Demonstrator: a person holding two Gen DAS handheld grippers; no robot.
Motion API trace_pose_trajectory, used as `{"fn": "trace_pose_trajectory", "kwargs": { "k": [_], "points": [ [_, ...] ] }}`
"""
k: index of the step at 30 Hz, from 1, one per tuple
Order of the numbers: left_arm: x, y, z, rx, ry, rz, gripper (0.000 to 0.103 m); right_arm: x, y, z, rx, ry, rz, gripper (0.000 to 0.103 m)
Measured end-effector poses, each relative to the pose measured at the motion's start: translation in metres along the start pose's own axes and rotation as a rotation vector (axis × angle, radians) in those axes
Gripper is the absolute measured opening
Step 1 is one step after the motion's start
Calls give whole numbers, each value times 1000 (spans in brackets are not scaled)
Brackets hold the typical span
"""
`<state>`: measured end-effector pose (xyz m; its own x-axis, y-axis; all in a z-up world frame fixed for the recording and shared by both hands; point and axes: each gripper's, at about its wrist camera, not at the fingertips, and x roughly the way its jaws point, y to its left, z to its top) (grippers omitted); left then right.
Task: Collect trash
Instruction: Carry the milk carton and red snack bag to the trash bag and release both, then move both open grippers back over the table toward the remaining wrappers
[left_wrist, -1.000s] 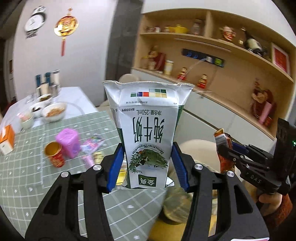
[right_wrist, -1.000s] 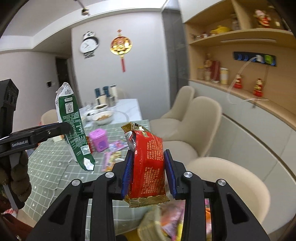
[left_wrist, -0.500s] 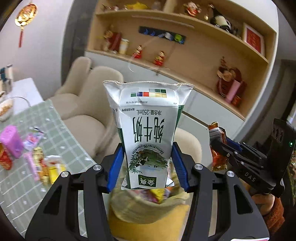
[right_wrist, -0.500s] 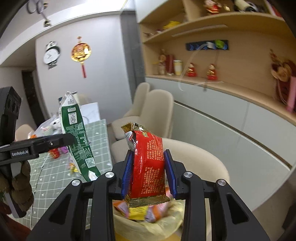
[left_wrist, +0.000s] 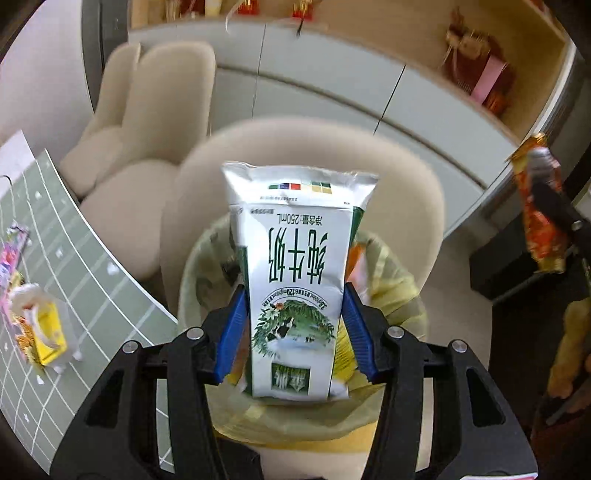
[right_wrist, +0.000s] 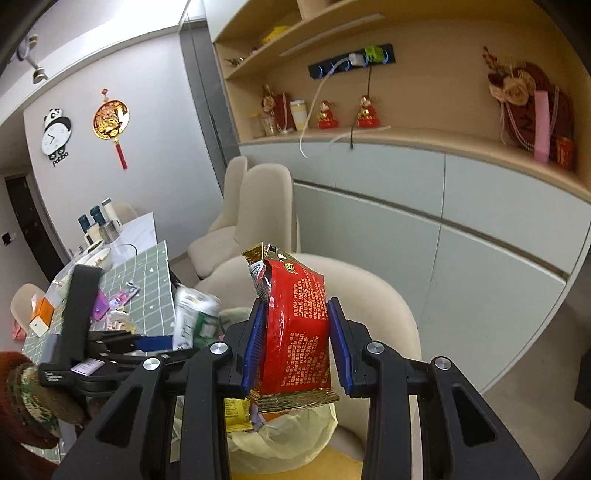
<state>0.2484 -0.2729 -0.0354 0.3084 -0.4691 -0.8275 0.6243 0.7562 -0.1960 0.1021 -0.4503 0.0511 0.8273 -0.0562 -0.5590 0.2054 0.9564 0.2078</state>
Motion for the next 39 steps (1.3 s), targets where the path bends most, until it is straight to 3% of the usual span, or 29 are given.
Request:
{"fn": "trace_pose_trajectory", "kwargs": {
  "k": [7, 11, 14, 18, 21, 29, 39],
  "points": [
    [41, -19, 0, 105, 88, 4, 47, 24, -9, 1, 34, 46, -3, 33],
    [52, -16, 3, 81, 98, -19, 48, 39, -8, 3, 36, 70, 1, 33],
    [48, -5, 8, 26, 111, -79, 50, 50, -3, 3, 29, 91, 12, 33],
    [18, 11, 14, -40, 52, -143, 56, 68, 10, -3, 10, 132, 37, 33],
    [-10, 28, 16, -86, -13, -148, 57, 85, 20, -15, 19, 180, 66, 33],
    [-69, 87, -5, -196, -135, -59, 57, 128, 49, -61, 31, 329, 46, 33],
    [-105, 143, -53, -341, -180, 11, 57, 161, 75, -58, -37, 393, 36, 33]
  ]
}}
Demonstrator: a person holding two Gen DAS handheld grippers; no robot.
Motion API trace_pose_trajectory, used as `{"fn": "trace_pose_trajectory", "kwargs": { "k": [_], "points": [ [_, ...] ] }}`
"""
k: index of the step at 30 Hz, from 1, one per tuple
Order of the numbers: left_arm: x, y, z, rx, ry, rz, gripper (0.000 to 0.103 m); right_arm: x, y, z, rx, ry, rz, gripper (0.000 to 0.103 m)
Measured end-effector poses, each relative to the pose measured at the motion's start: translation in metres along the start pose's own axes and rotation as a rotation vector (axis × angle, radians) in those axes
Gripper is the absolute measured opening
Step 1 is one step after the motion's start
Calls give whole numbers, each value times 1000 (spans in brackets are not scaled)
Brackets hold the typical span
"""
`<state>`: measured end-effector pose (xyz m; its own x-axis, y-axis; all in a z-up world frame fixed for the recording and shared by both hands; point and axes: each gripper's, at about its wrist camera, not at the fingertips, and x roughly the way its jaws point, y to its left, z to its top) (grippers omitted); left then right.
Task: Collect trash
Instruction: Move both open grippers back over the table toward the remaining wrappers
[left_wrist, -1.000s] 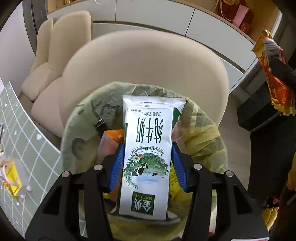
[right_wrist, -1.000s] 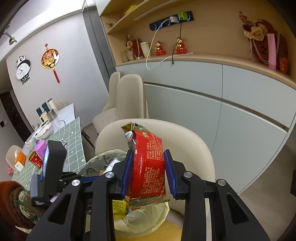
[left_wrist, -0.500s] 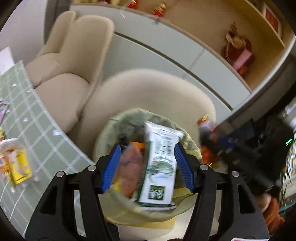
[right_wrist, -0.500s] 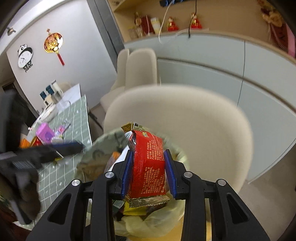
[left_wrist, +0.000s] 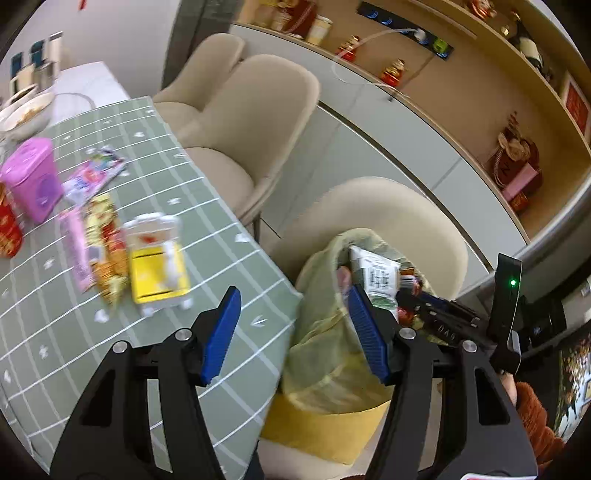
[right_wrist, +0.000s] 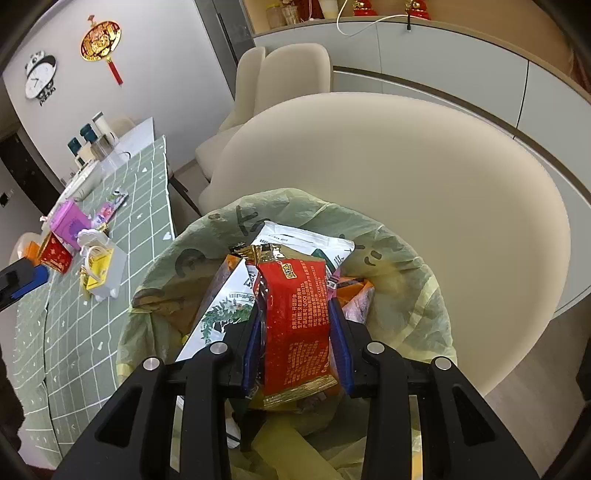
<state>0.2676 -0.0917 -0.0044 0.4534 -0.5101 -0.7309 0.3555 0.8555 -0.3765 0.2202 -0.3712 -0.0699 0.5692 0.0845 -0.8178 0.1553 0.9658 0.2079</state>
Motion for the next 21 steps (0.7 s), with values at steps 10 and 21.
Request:
{"fn": "trace_pose_trajectory", "kwargs": {
  "k": [10, 21],
  "points": [
    [-23, 46, -33, -98, -22, 54, 58, -37, -2, -17, -14, -31, -12, 57],
    [-52, 94, -58, -236, -79, 142, 58, -99, 45, -3, -115, -180, 108, 61]
  ]
}}
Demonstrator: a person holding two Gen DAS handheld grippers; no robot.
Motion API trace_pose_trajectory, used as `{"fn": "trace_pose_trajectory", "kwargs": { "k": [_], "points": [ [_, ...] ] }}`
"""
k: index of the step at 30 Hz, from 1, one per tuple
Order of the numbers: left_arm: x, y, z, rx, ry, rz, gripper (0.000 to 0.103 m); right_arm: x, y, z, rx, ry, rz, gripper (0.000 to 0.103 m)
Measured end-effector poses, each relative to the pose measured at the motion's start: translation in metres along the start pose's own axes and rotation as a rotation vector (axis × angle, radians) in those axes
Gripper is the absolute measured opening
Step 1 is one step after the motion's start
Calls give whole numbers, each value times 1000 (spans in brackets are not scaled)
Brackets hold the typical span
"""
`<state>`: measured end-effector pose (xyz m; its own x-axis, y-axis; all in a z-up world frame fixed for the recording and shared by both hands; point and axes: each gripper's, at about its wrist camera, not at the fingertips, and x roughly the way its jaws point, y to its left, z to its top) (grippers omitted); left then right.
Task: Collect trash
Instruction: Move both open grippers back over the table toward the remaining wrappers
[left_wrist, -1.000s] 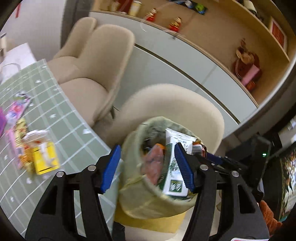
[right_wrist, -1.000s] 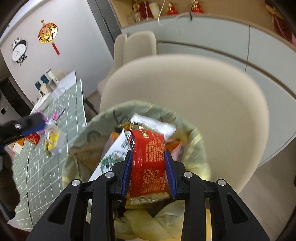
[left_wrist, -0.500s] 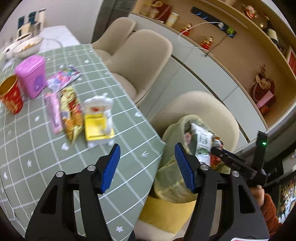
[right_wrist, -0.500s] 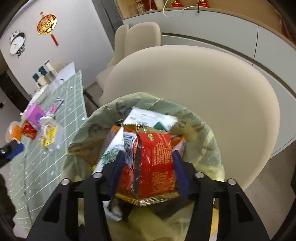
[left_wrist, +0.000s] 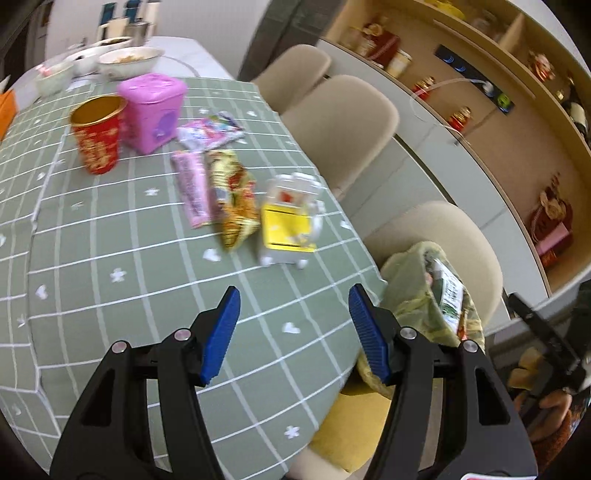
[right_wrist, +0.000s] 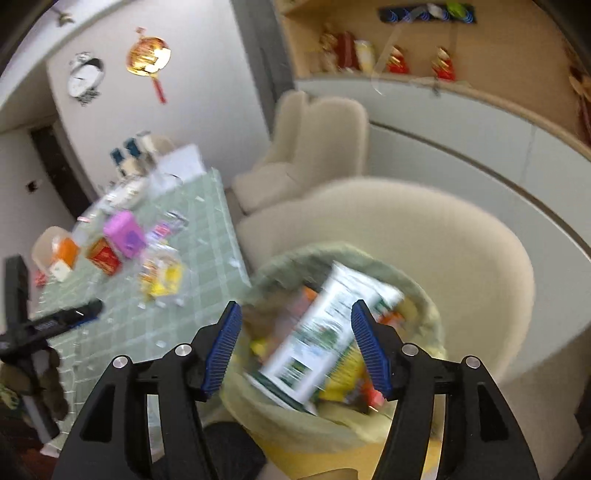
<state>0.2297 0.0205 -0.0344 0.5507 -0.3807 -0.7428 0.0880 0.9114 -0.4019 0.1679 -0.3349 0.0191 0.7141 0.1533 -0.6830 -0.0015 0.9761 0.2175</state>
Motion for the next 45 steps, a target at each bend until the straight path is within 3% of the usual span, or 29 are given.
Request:
{"fn": "trace_pose_trajectory", "kwargs": {
  "k": [5, 14, 21, 29, 34, 41, 43, 45],
  "points": [
    [-17, 28, 3, -63, -51, 65, 58, 12, 36, 17, -67, -27, 143, 65],
    [-30, 80, 11, -146, -100, 167, 58, 58, 92, 42, -187, 24, 264, 66],
    [-8, 98, 28, -160, -102, 184, 58, 89, 110, 49, -241, 49, 251, 66],
    [30, 91, 47, -89, -114, 196, 58, 109, 102, 46, -271, 61, 143, 66],
    [65, 89, 66, -75, -77, 203, 58, 126, 92, 42, -251, 98, 94, 66],
    [127, 85, 99, -15, -5, 299, 58, 133, 88, 38, -260, 128, 69, 66],
    [136, 85, 104, 0, 5, 323, 54, 134, 85, 38, -263, 135, 51, 66],
    [139, 84, 107, 19, -4, 340, 36, 135, 84, 38, -271, 139, 45, 66]
  ]
}}
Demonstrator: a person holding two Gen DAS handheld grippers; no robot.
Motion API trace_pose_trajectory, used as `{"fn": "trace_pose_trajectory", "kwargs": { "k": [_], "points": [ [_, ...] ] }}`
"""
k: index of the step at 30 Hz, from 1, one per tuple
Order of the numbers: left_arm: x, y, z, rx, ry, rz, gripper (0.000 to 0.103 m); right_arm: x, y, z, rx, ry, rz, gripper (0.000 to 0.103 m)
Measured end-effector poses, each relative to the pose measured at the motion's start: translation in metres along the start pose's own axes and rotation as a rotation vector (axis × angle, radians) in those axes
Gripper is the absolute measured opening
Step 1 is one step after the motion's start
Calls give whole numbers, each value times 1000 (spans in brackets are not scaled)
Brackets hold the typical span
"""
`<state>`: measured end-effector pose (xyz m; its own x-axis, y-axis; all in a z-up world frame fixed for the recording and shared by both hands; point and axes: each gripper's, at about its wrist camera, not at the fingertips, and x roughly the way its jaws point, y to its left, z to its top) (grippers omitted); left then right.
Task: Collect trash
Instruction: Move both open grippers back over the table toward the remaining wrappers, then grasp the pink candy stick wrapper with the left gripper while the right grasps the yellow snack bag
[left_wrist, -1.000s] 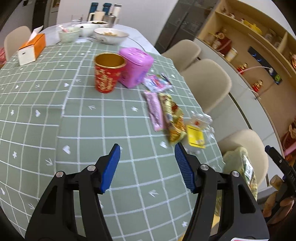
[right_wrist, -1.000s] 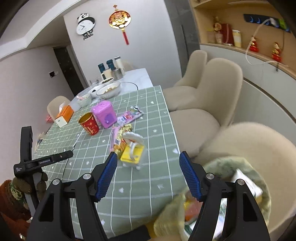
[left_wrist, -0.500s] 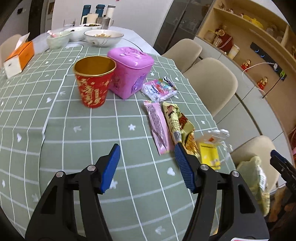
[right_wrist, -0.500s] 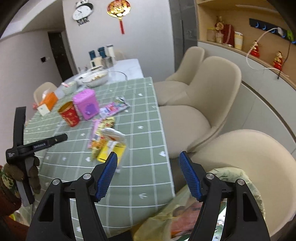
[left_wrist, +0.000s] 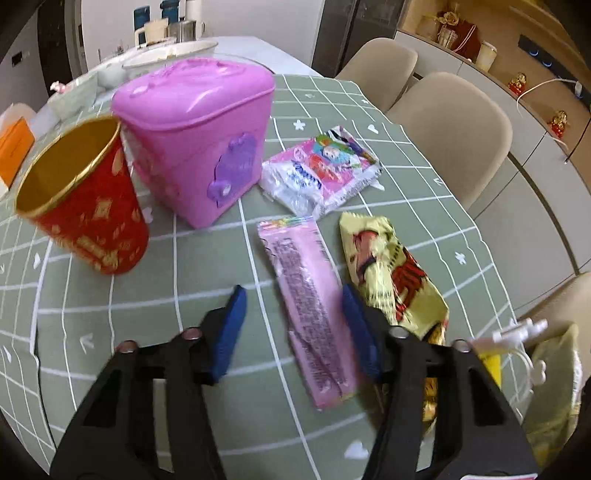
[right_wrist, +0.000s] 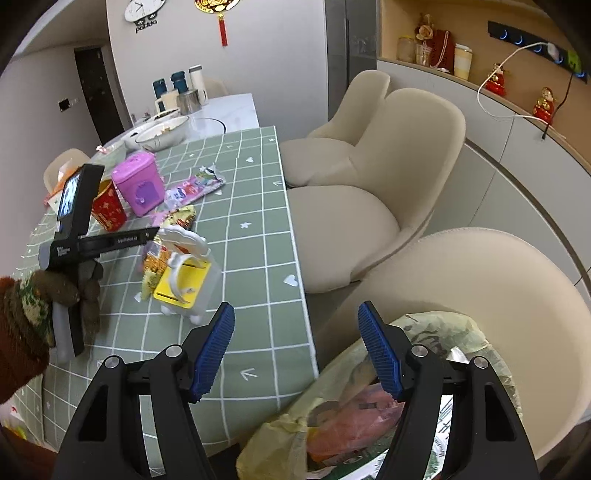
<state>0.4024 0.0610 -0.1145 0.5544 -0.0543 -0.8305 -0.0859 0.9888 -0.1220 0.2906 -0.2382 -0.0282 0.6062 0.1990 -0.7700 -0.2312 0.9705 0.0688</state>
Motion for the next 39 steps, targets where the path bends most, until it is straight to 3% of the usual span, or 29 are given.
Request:
{"fn": "trace_pose_trajectory", "kwargs": {
  "k": [6, 13, 15, 18, 19, 21, 23, 27, 31, 36, 39],
  "points": [
    [-13, 11, -7, 4, 5, -11, 17, 6, 9, 4, -48, -4, -7, 66],
    [-56, 44, -47, -60, 9, -3, 17, 18, 38, 24, -60, -13, 69, 66],
    [-66, 54, -59, -81, 2, 12, 17, 22, 53, 35, -69, -8, 119, 66],
    [-76, 68, -73, -131, -5, 13, 17, 33, 81, 47, -114, 17, 294, 66],
    [-79, 72, -76, -150, -7, 7, 17, 40, 94, 52, -134, 15, 309, 66],
    [-83, 78, -82, -178, -13, -8, 20, 52, 114, 58, -160, 19, 308, 64],
    [-89, 82, -87, -198, -24, -27, 29, 69, 137, 64, -192, 48, 313, 52],
    [-103, 89, -92, -228, -51, -43, 41, 103, 170, 77, -265, 109, 237, 50],
    [-120, 97, -102, -238, -87, -35, 44, 137, 178, 85, -276, 177, 181, 49],
    [-133, 108, -116, -278, -96, -23, 44, 166, 192, 80, -340, 234, 119, 41],
    [-139, 117, -123, -308, -102, -16, 45, 168, 197, 76, -327, 257, 174, 40]
  ]
}}
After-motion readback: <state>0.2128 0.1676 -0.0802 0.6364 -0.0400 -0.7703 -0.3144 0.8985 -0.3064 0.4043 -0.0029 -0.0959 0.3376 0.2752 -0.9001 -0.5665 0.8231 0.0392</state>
